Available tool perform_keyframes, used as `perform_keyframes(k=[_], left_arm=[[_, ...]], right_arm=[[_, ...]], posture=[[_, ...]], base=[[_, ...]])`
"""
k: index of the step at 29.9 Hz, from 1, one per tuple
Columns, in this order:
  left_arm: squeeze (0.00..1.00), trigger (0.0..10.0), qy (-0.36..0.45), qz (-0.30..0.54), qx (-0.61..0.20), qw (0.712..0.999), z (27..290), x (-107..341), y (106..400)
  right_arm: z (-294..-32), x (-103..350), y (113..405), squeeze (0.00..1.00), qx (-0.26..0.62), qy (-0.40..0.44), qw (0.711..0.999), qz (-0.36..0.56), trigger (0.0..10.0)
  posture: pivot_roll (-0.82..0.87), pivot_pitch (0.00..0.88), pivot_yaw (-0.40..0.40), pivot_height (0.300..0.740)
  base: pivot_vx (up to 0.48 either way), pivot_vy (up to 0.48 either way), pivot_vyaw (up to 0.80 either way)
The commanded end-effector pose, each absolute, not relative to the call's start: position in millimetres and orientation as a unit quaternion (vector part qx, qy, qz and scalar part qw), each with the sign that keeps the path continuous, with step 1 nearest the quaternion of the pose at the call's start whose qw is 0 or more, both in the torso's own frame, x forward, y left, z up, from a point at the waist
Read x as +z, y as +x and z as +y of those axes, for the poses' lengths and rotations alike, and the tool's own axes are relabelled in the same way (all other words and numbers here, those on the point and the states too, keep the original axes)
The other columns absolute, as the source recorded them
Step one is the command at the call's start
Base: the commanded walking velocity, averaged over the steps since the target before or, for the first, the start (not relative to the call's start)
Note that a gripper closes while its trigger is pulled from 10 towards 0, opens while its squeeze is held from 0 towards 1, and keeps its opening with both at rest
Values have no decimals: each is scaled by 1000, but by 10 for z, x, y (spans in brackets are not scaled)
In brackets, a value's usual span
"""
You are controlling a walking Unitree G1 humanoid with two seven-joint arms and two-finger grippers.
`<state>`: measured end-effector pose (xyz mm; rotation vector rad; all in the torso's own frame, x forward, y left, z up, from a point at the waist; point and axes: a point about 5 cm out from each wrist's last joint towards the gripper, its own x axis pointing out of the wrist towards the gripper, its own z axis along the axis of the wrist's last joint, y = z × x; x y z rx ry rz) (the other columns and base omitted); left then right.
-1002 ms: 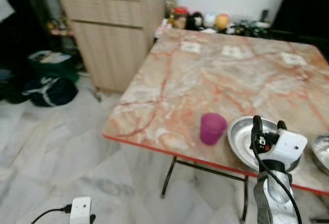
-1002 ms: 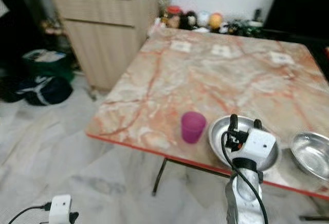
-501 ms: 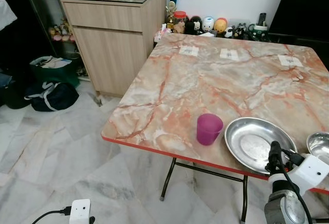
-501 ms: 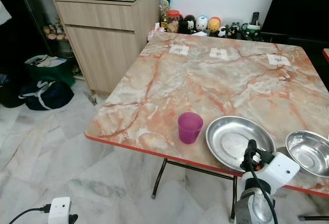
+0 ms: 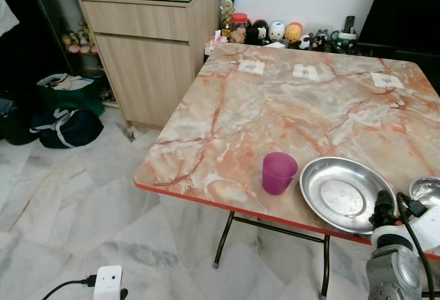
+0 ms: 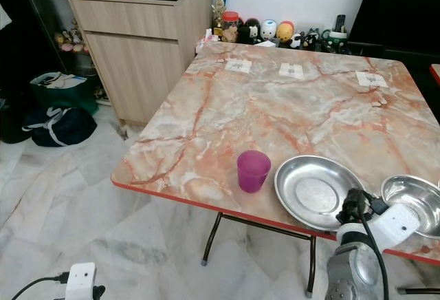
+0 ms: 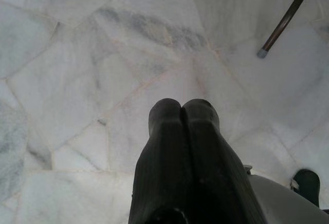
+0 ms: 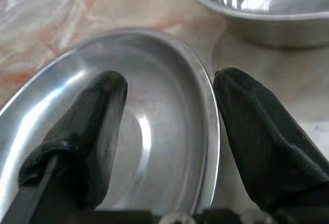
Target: Setting the table
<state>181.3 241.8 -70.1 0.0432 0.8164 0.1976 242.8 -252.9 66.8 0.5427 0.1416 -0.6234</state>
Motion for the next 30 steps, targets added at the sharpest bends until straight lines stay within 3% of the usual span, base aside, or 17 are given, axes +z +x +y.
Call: perform_keyframes(k=[1, 24, 25, 26, 27, 30], left_arm=[[0, 10000, 23, 405, 95, 909, 2407, -722, 1785], [0, 10000, 26, 404, 96, 909, 2430, -717, 1779], [0, 10000, 27, 404, 96, 909, 2429, -717, 1780], [0, 10000, 27, 404, 95, 909, 2429, -718, 1779], [0, 10000, 27, 405, 95, 909, 2429, -719, 1778], [0, 10000, 29, 405, 93, 909, 2429, -720, 1774]], right_arm=[[-2542, 660, 2439, 0, -308, 271, 909, 74, 10000], [-2526, 513, 2471, 0, -307, 296, 897, 120, 10000], [-2517, 513, 2479, 0, -305, 297, 897, 120, 1020], [-2512, 513, 2484, 0, -303, 298, 897, 120, 1020], [-2504, 516, 2492, 0, -302, 299, 897, 120, 0], [-2493, 522, 2502, 0, -302, 301, 897, 119, 196]], posture=[[-6, 0, -27, 740], [0, 0, -22, 740], [0, 0, -22, 740], [0, 0, -22, 740], [0, 0, -22, 740], [4, 0, -23, 740]], base=[[0, 0, 0], [0, 0, 0], [0, 0, 0], [0, 0, 0], [0, 0, 0], [0, 0, 0]])
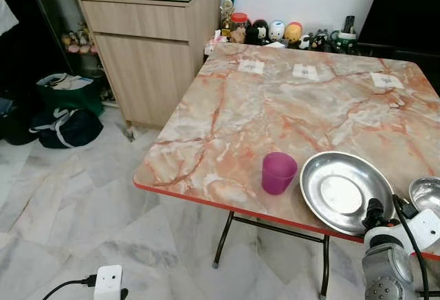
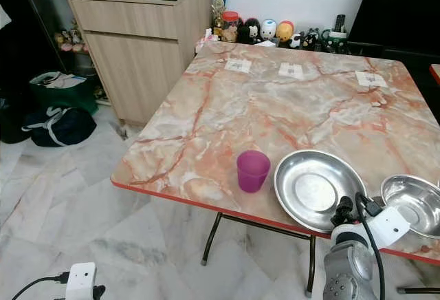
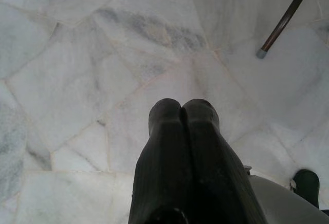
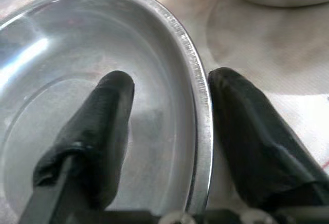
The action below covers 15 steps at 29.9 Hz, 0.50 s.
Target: Setting the table
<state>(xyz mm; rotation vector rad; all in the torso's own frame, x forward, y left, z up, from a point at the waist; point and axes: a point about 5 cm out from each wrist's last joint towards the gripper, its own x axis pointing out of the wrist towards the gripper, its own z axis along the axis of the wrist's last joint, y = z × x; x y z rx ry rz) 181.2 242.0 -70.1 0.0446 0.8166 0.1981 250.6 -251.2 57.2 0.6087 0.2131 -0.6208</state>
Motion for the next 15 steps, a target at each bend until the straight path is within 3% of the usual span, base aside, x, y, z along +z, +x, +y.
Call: perform_keyframes(k=[1, 3, 4, 5, 15], left_arm=[[0, 10000, 31, 405, 92, 909, 2429, -720, 1774], [0, 10000, 32, 404, 92, 909, 2430, -717, 1778], [0, 10000, 32, 404, 92, 909, 2432, -717, 1778], [0, 10000, 32, 404, 92, 910, 2435, -715, 1779], [0, 10000, 46, 399, 82, 912, 2454, -687, 1822]], right_arm=[[-2492, 522, 2504, 0, -301, 300, 897, 119, 196], [-2484, 526, 2514, 0, -300, 301, 897, 119, 4784], [-2483, 528, 2517, 0, -300, 302, 897, 119, 9608], [-2481, 532, 2521, 0, -300, 304, 897, 117, 10000], [-2452, 580, 2542, 0, -300, 308, 896, 108, 10000]], posture=[[4, 0, -22, 740], [4, 0, -22, 740], [7, 0, -23, 740], [7, 0, -23, 740], [9, 0, -16, 740]], base=[[0, 0, 0], [0, 0, 0], [0, 0, 0], [0, 0, 0], [0, 0, 0]])
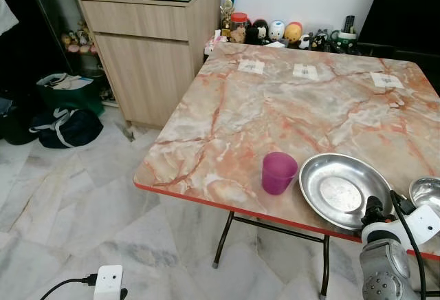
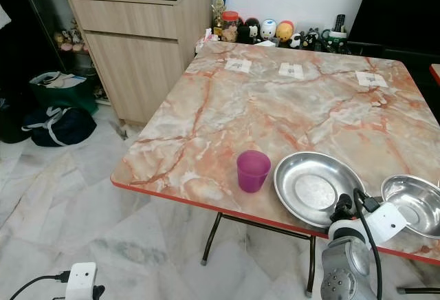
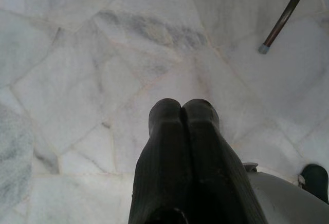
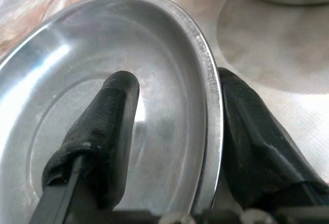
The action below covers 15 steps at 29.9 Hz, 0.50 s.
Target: Setting the table
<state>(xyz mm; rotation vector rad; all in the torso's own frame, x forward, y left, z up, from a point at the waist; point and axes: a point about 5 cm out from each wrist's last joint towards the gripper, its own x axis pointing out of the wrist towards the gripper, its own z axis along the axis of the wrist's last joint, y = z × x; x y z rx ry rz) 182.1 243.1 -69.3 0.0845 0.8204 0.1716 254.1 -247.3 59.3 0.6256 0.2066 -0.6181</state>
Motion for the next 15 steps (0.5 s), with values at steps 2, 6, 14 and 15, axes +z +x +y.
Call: perform_keyframes(k=[2, 6, 14, 15], left_arm=[[0, 10000, 50, 395, 80, 914, 2458, -667, 1858], [0, 10000, 52, 392, 79, 915, 2465, -657, 1872], [0, 10000, 56, 391, 76, 915, 2472, -648, 1885], [0, 10000, 57, 392, 75, 915, 2472, -650, 1884]], right_arm=[[-2430, 660, 2563, 0, -295, 318, 897, 88, 10000], [-2424, 760, 2589, 0, -286, 323, 900, 58, 10000], [-2374, 831, 2598, 0, -280, 319, 904, 50, 10000], [-2369, 840, 2583, 0, -280, 319, 904, 49, 10000]], posture=[[8, 0, -14, 740], [6, 0, -9, 740], [6, 0, -7, 740], [5, 0, -7, 740]], base=[[0, 0, 0], [0, 0, 0], [0, 0, 0], [0, 0, 0]])
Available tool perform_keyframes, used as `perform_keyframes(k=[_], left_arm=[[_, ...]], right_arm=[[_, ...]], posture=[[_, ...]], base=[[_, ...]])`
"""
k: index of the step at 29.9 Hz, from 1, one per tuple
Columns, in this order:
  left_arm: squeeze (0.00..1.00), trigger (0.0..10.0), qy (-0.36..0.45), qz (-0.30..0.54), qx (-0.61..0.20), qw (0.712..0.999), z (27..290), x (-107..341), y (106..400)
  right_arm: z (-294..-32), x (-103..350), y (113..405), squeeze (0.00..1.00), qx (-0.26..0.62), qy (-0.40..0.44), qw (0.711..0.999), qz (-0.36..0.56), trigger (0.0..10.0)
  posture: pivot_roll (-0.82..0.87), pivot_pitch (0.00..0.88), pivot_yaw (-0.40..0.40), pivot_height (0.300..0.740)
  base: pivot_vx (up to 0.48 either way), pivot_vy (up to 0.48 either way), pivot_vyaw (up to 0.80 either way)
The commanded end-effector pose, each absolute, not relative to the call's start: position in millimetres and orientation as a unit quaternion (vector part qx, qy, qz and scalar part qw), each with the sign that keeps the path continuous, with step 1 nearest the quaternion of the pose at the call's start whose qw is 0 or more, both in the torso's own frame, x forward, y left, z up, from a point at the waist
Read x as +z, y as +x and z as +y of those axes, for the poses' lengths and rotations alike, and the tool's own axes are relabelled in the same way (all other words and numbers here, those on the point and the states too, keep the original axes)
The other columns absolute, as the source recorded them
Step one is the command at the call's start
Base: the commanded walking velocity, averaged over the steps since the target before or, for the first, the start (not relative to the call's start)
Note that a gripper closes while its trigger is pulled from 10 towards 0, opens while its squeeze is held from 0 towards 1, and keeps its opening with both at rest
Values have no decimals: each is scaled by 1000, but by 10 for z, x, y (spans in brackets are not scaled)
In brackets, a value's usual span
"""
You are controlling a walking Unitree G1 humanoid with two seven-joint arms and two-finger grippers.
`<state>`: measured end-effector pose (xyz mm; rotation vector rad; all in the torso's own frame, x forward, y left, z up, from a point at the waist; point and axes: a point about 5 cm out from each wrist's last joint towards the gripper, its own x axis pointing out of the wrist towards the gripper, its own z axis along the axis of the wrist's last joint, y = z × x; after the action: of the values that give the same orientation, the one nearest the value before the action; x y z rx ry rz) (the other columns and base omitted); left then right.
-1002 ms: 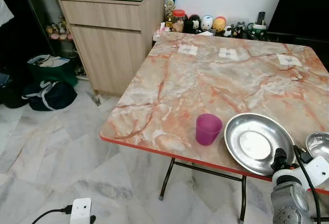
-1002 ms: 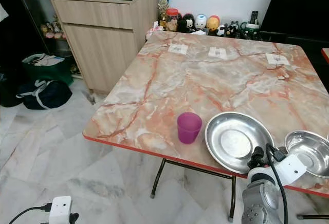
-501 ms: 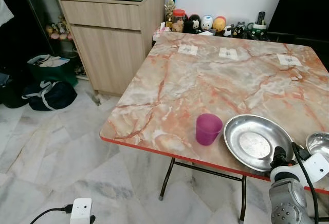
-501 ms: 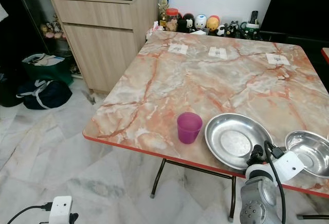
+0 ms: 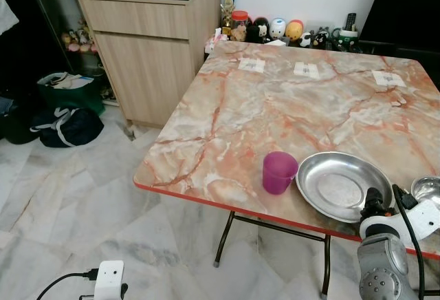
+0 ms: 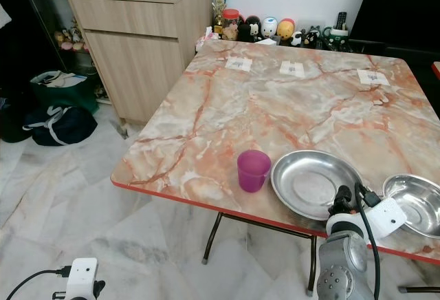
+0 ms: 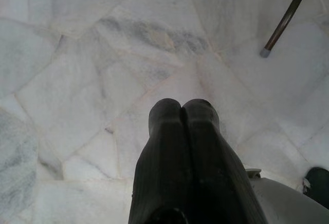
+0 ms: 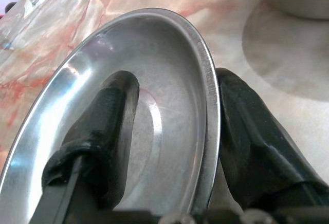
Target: Setting the table
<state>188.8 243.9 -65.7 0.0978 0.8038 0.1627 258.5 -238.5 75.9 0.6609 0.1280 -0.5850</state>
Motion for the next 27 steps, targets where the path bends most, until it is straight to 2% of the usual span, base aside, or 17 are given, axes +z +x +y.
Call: perform_keyframes(k=[1, 19, 27], left_arm=[[0, 10000, 57, 392, 75, 915, 2472, -650, 1884], [0, 10000, 62, 396, 65, 914, 2451, -664, 1866], [0, 10000, 64, 397, 65, 913, 2455, -665, 1862]], right_arm=[[-2369, 840, 2583, 0, -280, 319, 904, 49, 10000], [-2399, 753, 2372, 0, -312, 329, 888, 77, 10000], [-2529, 786, 2457, 0, -302, 317, 896, 70, 10000]], posture=[[5, 0, -7, 740], [-2, 0, -10, 740], [-5, 0, -5, 740]], base=[[0, 0, 0], [0, 0, 0], [0, 0, 0]])
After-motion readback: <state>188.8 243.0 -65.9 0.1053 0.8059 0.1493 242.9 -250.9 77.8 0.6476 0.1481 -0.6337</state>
